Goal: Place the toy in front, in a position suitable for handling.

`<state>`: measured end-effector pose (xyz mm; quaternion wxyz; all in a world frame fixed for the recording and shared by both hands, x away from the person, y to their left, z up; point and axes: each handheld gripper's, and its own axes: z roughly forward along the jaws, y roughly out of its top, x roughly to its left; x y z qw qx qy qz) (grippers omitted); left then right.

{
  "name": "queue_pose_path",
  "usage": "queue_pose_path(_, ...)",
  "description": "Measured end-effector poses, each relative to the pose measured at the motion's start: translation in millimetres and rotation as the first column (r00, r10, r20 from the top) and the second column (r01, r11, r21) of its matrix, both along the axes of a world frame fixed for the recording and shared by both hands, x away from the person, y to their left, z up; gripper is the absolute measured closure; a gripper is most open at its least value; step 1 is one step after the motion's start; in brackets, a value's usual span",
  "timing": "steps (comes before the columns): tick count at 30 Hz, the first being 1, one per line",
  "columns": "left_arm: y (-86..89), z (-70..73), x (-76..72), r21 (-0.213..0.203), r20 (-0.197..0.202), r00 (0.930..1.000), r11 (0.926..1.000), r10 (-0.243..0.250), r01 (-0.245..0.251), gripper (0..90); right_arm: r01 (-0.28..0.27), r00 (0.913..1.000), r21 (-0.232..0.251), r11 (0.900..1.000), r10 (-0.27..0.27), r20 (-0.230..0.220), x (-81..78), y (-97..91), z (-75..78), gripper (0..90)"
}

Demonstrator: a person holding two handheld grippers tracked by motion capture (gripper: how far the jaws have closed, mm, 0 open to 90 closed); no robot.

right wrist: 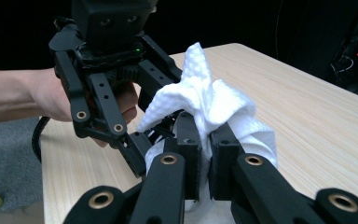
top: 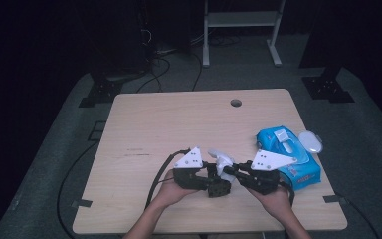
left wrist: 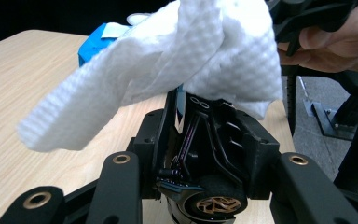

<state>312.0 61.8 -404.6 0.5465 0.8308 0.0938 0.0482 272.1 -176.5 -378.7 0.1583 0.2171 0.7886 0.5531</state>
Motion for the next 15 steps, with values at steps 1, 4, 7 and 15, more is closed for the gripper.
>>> queue_pose_path(1,0.7,-1.4,0.3,-0.003,-0.004,1.0000,1.0000,0.002,-0.002,57.1,0.003,1.0000,0.001,1.0000,-0.003,-0.003,0.0,-1.3,-0.5,84.8)
queue_pose_path(4,2.4,-6.2,0.2,-0.016,-0.028,0.9996,0.9999,0.000,-0.001,54.1,0.012,0.9999,-0.007,0.9999,-0.012,-0.008,-0.6,-5.7,-2.4,84.8)
queue_pose_path(7,2.6,-9.7,-2.9,-0.026,-0.033,0.9994,0.9996,-0.009,0.008,53.9,0.015,0.9998,-0.022,0.9996,-0.015,-0.015,-1.7,-5.6,-5.4,84.8)
queue_pose_path(15,-0.2,2.5,-5.1,-0.002,0.042,0.9990,0.9999,0.015,-0.015,58.4,-0.049,0.9986,0.000,0.9988,0.049,0.018,-5.2,8.7,7.0,84.7)
